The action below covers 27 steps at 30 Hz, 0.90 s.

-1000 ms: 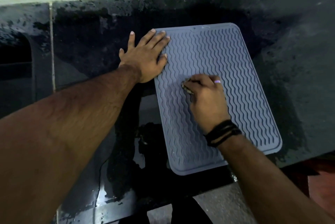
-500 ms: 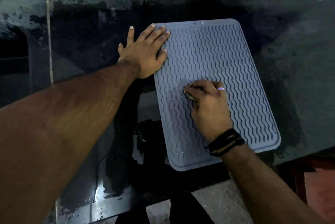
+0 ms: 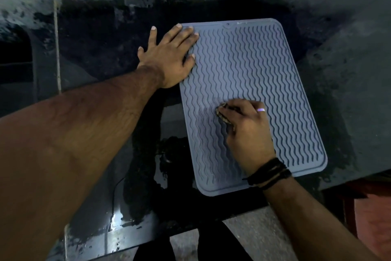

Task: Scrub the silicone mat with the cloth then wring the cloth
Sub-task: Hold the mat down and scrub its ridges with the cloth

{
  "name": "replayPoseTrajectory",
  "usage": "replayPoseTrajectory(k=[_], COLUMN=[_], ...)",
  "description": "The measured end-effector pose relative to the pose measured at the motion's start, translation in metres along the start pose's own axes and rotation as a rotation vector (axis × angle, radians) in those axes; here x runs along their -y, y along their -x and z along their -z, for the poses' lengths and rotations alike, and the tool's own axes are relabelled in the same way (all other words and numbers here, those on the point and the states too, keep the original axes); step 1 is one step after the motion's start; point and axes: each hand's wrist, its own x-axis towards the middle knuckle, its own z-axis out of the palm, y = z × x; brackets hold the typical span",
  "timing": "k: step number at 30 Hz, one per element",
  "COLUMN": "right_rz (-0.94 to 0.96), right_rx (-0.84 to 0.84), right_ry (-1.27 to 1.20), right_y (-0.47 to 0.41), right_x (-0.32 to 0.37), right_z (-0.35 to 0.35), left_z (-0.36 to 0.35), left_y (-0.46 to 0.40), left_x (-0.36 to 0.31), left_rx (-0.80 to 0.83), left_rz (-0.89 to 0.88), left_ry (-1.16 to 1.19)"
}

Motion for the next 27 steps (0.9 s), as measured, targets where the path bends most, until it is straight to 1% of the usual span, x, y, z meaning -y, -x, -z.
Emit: replayPoseTrajectory(k=[6, 9, 12, 14, 20, 24, 27], right_rz=[-0.048, -0.018, -0.008, -0.01, -0.054, -0.013, -0.024], right_rx=[0.032, 0.05, 0.019, 0.014, 0.014, -0.025, -0.027], right_ry=[0.007, 0.006, 0.004, 0.017, 0.029, 0.01, 0.009], right_y=[-0.032, -0.009, 0.021, 0.024, -0.007, 0.026, 0.045], right_x=[0.008, 0.004, -0.001, -0.001, 0.005, -0.001, -0.003], right_z=[-0.003, 0.0, 0.003, 0.001, -0.003, -0.002, 0.0], left_z=[-0.001, -0.001, 0.0, 0.0, 0.002, 0.003, 0.003], left_y=[0.001, 0.0, 0.0, 0.001, 0.001, 0.001, 0.003], left_x=[0.0, 0.0, 0.0, -0.001, -0.002, -0.002, -0.002], left_rx=[-0.005, 0.001, -0.002, -0.002, 0.012, 0.01, 0.001], left_rz=[0.001, 0.001, -0.002, 0.005, 0.015, 0.0, -0.005], left_ry=[-0.011, 0.001, 0.002, 0.003, -0.004, -0.001, -0.005])
